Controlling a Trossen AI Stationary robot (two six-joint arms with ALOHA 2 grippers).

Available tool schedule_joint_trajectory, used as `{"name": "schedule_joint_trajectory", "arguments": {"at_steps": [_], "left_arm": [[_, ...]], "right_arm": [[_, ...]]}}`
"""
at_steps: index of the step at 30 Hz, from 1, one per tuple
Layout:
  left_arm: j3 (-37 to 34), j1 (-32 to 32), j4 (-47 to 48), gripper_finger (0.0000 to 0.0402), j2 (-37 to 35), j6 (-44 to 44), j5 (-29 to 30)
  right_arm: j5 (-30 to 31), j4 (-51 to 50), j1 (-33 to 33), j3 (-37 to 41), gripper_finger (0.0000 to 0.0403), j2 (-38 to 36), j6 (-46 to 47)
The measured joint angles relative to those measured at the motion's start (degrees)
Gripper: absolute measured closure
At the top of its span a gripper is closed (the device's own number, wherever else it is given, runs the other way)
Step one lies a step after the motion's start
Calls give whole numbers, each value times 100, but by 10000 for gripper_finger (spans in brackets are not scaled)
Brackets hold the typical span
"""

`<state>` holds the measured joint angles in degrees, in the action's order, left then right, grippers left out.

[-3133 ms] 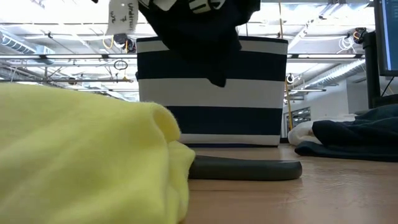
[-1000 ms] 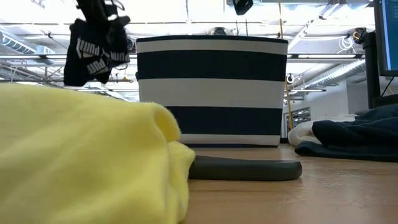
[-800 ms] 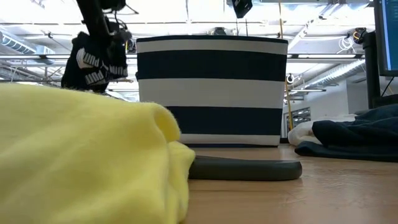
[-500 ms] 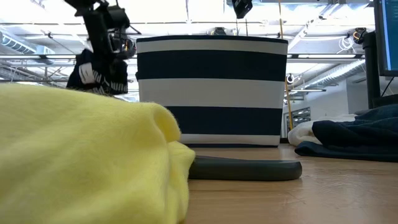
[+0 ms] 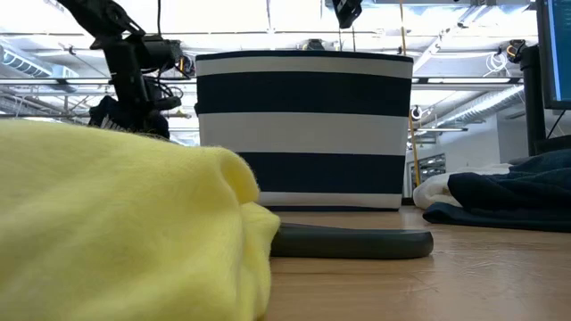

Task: Pick & Place Cloths
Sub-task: Put the dark blue shorts into the wire basket

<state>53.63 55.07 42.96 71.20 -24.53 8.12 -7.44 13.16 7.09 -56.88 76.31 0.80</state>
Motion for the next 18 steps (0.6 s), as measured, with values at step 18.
{"name": "schedule_joint_trajectory", "arguments": {"at_steps": [18], "left_arm": [[-5, -2, 31, 301, 0, 81, -72]], "right_arm": [[-5, 3, 2, 0, 403, 2, 1]]}}
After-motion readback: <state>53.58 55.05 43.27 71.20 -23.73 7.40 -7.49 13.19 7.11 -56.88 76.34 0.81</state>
